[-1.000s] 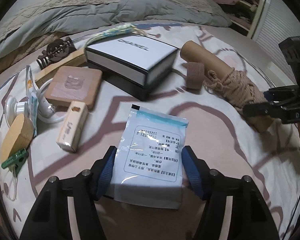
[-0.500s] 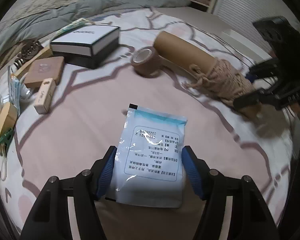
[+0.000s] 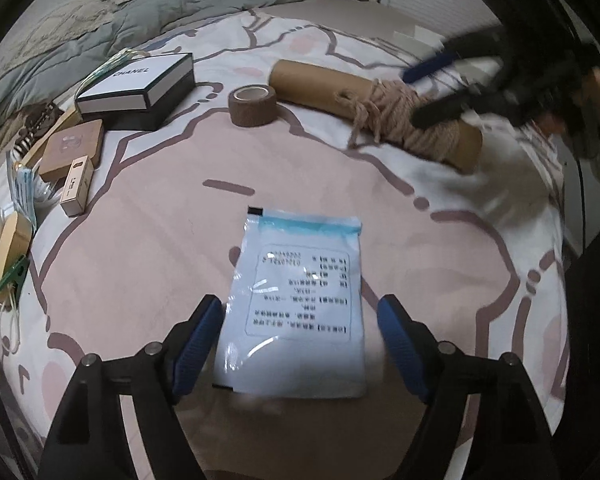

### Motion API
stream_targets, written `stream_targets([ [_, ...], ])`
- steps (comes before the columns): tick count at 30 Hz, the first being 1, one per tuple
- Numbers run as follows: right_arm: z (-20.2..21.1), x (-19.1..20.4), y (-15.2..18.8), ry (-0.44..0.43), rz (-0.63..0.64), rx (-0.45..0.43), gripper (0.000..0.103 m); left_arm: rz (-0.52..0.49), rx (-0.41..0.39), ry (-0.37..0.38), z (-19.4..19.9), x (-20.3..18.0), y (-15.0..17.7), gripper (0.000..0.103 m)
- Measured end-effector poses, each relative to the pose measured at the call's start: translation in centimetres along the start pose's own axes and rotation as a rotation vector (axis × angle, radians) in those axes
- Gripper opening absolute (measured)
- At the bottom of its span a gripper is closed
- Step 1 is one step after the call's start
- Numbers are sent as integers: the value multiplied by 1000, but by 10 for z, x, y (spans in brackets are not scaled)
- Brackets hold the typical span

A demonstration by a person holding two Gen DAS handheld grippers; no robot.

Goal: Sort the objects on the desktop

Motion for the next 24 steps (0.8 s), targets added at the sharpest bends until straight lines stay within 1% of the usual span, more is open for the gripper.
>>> stream_targets([
  [2,-5,1,-5,12,2,-9,81,-33,6,-8,1,-2,2,80],
  [5,-14,3,-4,29,9,11,81,-61,14,-30,5,1,6,80],
  [8,-20,0,2,59,38,29,81,-40,29,-70,6,11,10,86],
  [11,-25,-3,8,86,44,25,81,-3,22,-114,9,24,12,87],
  [12,-27,-5,10,92,46,21,81,10,16,-153,10,31,12,87],
  [14,-31,-8,13,92,34,21,95,38,10,-200,11,42,12,87],
  [15,-34,-9,15,88,24,25,103,70,9,-227,11,50,12,87],
  [18,-44,-9,21,80,14,56,103,155,16,-283,10,70,12,87],
  [21,-49,-11,27,67,0,61,103,186,10,-290,11,78,11,87],
  [23,-49,-15,29,47,-27,52,103,186,2,-269,15,79,11,87],
  [24,-49,-16,30,41,-36,48,103,188,-10,-244,18,78,11,87],
])
Point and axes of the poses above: each gripper's, at about its wrist camera, not at the fingertips, and z roughly against the way its jaws point, x to its left, y to its underside, the point moved 2 cm from there along -z, roughly the way its jaws point, and after that the axes turned 12 degrees about -x, right-handed, at the moved point
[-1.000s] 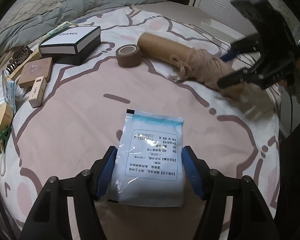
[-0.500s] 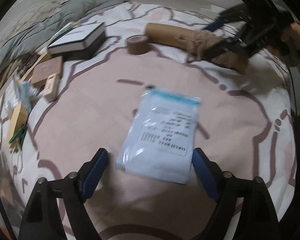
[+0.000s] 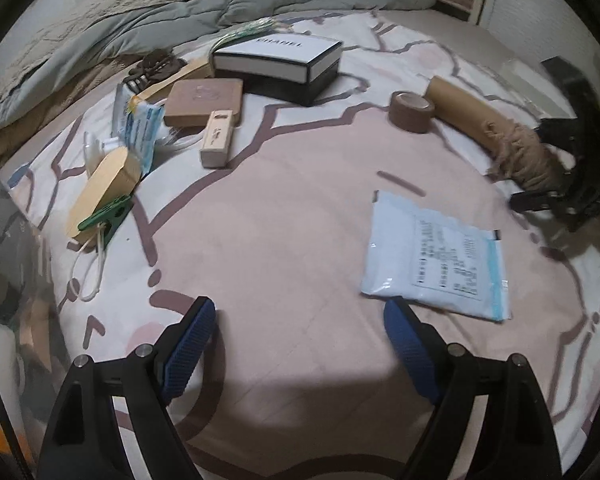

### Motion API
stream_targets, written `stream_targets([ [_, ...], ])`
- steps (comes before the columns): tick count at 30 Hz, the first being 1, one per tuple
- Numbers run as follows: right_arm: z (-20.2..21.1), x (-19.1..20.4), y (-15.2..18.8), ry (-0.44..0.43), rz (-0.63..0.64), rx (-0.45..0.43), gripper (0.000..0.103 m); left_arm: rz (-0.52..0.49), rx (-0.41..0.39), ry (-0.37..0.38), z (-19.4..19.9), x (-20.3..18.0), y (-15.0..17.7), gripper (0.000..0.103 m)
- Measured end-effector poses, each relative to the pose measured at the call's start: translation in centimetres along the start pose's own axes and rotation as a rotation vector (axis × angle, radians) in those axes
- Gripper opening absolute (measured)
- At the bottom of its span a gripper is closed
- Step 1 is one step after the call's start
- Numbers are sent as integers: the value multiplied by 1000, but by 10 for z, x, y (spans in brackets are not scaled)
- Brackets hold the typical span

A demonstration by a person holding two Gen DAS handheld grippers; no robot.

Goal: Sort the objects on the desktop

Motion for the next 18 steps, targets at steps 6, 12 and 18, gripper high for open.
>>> stream_targets([
  [6,-2,0,5,-4,-1,-29,103,26,-40,79,10,-10,-7,88],
  [12,0,-1,8,-13,-2,-54,103,-43,-39,166,9,-43,-15,96],
  [18,2,-2,11,-26,3,-91,103,-124,-21,179,-4,-68,-20,97],
])
Point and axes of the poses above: each gripper's, at about its wrist camera, not at the fingertips, and z roughly against the way its jaws point, x to its left, y to its underside, the point moved 2 cm from there along -z, roughly the way its jaws point, and after that the axes turned 12 degrees about -x, right-handed, at the moved point
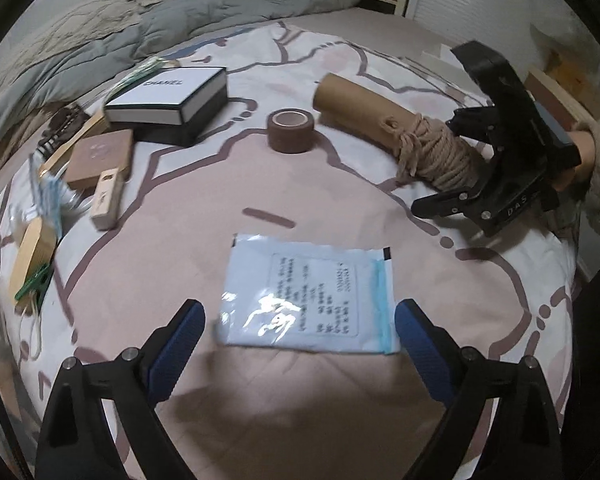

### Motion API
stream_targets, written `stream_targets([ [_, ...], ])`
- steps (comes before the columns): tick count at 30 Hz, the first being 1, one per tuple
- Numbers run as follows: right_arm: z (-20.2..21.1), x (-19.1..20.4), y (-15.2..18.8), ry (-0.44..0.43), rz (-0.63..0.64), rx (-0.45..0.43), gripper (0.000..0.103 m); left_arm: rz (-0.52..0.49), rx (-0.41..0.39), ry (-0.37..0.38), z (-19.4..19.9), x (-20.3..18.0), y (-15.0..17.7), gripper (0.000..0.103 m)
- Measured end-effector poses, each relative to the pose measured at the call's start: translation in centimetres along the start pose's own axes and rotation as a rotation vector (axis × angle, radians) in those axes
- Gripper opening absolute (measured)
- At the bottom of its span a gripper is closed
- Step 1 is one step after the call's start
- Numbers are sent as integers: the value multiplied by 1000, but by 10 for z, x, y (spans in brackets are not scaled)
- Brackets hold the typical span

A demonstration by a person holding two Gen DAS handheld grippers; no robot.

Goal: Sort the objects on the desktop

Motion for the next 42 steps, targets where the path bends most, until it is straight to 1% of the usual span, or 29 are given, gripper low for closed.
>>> stream_targets([
  [3,0,0,-1,-5,-2,-9,103,-10,11,10,-7,-5,-3,97],
  [9,2,-3,1,-10,-4,-19,103,-68,28,-2,-16,-14,-5,97],
  [17,2,-1,2,-9,-2,-31,103,-131,56,-70,-29,-18,-2,97],
  [22,1,-1,1,-9,-3,-28,103,-110,74,-83,-35,-11,-3,102],
  [29,0,0,1,-7,-1,-27,103,11,122,-38,-43,4,-2,103],
  [34,-1,-2,1,-15,-13,-38,103,22,133,-44,-45,3,-3,103],
  [36,0,-3,-1,-26,-20,-28,103,26,136,-49,-45,1,-3,103],
  [40,7,-10,-9,-26,-90,4,103,23,131,-61,-47,1,-5,103],
  [42,11,-10,-12,-27,-112,1,103,22,127,-61,-47,0,-4,103],
])
Point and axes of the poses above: each gripper's, at about its wrist camera, not at the fingertips, and z roughly against the way its jaws point, x to its left, y to its underside, the point moved 2 cm from there along -z, roughly the way its jaws point, and after that the axes turned 12 degrees about -x, right-handed, at the moved point
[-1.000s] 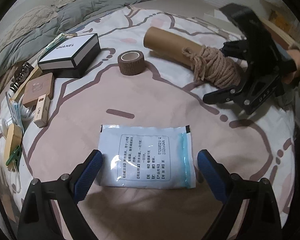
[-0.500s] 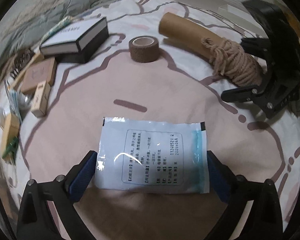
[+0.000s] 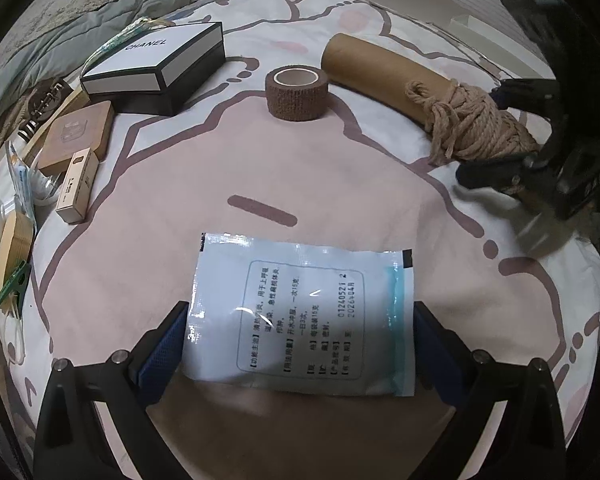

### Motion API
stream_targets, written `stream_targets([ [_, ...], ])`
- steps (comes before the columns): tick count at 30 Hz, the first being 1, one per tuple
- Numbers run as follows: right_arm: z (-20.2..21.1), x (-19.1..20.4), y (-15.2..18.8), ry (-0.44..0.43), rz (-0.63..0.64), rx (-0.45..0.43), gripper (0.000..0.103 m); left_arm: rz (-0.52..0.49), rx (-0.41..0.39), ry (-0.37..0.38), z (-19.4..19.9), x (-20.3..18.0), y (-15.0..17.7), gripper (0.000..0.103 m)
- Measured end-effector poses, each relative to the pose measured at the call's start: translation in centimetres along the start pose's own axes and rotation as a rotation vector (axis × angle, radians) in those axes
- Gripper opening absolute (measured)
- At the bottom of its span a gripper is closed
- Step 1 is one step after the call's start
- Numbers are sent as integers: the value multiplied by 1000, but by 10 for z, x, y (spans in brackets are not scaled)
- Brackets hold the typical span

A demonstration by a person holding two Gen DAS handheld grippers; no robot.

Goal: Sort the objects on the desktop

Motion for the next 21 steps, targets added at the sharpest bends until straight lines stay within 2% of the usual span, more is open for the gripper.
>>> stream_targets([
  [2,5,0,-4,-40,-29,-4,101,4,1,3,0,0,0,103],
  [4,10,-1,-8,-55,-48,-13,86,9,1,6,1,1,-1,103],
  [7,9,2,-11,-29,-30,21,70,9,-4,7,2,1,0,101],
  [10,7,1,-6,-10,-9,66,59,9,-4,13,6,3,2,101],
  [14,9,-3,-2,-11,-20,75,55,17,-5,11,8,4,3,100],
  [16,10,-4,-3,-15,-33,71,54,32,-8,11,10,6,2,94],
  [21,15,-2,-6,-31,-41,52,54,70,-17,35,14,7,0,89],
])
Point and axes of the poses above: each gripper's, at about its wrist camera, not at the fingertips, and z roughly against the way its jaws point, x to its left, y to its underside, the point moved 2 cm from there along -z, roughly the way its jaws point, and after that the axes turned 12 degrees about -x, right-handed, at the moved point
